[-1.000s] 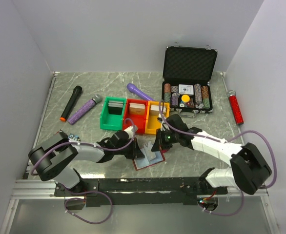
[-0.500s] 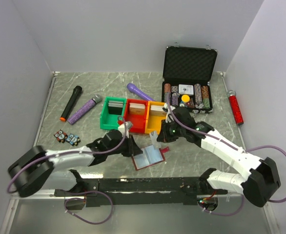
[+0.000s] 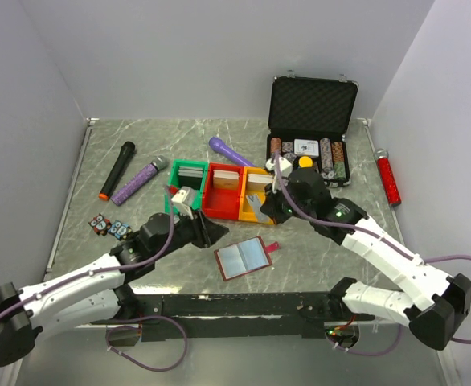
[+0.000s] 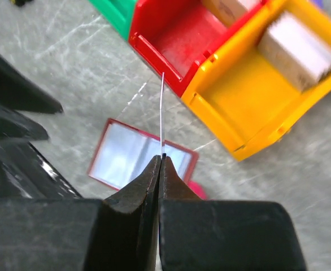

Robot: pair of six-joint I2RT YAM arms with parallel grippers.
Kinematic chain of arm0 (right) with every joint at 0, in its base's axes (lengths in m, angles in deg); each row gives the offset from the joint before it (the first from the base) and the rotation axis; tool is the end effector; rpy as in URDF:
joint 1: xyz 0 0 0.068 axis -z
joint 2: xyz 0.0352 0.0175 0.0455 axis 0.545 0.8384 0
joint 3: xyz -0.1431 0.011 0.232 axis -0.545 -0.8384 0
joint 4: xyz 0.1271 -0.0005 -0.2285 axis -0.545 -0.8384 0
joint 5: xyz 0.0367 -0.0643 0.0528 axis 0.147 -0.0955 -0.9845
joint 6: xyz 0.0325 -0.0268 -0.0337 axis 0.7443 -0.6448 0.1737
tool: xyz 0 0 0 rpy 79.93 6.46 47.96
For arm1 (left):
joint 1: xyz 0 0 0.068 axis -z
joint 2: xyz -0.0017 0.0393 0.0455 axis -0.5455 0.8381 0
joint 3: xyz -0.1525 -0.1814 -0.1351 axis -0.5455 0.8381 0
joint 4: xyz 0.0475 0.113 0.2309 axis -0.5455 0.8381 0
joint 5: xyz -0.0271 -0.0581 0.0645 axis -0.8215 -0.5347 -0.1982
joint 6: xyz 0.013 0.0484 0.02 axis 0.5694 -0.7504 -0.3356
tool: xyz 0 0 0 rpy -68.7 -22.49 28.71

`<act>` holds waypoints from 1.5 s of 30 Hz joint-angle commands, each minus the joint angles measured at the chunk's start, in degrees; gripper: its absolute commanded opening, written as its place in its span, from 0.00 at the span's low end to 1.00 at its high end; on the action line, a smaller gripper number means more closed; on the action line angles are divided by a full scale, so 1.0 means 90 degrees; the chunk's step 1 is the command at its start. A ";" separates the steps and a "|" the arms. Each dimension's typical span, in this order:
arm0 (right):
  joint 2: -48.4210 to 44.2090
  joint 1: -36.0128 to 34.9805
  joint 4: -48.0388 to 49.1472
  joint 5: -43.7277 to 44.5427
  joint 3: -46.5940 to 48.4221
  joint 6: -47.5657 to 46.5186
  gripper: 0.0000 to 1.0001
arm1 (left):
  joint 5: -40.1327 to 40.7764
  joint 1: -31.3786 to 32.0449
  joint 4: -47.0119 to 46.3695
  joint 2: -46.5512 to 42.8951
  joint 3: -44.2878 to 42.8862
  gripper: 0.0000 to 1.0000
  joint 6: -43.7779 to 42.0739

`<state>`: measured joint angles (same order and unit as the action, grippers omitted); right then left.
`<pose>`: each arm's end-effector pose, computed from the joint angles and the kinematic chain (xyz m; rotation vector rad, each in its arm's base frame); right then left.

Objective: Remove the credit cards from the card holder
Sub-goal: Remove the credit card from the card holder, then place the credit card in the storage box.

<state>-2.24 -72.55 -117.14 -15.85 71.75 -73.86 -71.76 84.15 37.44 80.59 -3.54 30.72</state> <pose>0.1709 0.1476 0.3204 -0.6777 2.1034 0.6274 0.1273 -0.1597 0.2433 0.1709 1.9577 -1.1594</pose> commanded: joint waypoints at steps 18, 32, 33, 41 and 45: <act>0.2232 0.0319 -0.1557 0.0432 0.2864 -0.5208 0.00 | -0.0417 0.0007 -0.2320 -0.2144 0.1568 0.38 -0.0731; 0.3229 0.0671 -0.2232 -0.0487 0.3432 -0.6234 0.00 | 0.0362 0.0017 -0.2067 -0.3218 0.2379 0.35 0.0656; 0.3316 0.0671 -0.2232 -0.0458 0.3422 -0.6244 0.00 | 0.0422 0.0007 -0.1921 -0.3287 0.2331 0.35 0.0704; 0.3903 0.0671 -0.2105 -0.0116 0.3237 -0.6205 0.00 | 0.0500 0.0007 -0.1490 -0.3424 0.2184 0.36 0.0734; 0.4030 0.0681 -0.2017 0.0060 0.3226 -0.6283 0.00 | 0.0578 0.0007 -0.1295 -0.3560 0.2154 0.36 0.0686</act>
<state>33.89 -66.85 -136.00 -16.90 100.23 -128.50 -68.11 84.15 24.65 50.30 18.19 36.16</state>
